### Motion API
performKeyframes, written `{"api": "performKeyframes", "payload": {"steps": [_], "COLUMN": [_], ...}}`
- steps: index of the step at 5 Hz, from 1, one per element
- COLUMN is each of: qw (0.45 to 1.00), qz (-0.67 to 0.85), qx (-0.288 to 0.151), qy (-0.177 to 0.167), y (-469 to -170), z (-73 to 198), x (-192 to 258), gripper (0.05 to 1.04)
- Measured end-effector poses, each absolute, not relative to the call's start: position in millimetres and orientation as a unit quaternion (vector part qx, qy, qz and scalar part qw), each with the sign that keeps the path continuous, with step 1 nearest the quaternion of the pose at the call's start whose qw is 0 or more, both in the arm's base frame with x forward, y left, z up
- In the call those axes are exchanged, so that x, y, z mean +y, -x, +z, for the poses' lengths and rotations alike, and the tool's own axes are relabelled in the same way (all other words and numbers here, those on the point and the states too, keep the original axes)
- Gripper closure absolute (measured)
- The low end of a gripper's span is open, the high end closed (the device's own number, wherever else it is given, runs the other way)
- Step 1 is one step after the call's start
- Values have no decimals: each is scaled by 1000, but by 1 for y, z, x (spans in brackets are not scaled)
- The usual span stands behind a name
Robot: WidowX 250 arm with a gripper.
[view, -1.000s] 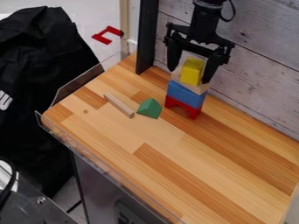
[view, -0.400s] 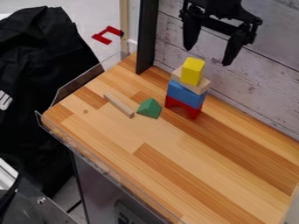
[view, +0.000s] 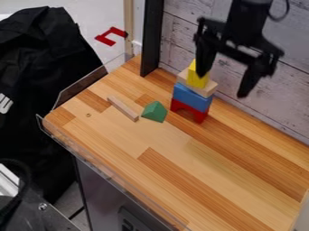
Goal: Put the yellow block on top of the red arck
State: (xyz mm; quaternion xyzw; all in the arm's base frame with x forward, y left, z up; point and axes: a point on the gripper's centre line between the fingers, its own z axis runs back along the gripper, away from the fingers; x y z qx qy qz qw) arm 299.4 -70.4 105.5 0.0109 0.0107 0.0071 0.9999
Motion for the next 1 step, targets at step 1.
{"api": "performKeyframes", "payload": {"steps": [1], "qw": [999], "qz": [43], "qx": [23], "qy": [-18], "y": [-289], "z": [90], "x": [-71], "gripper": [84]}}
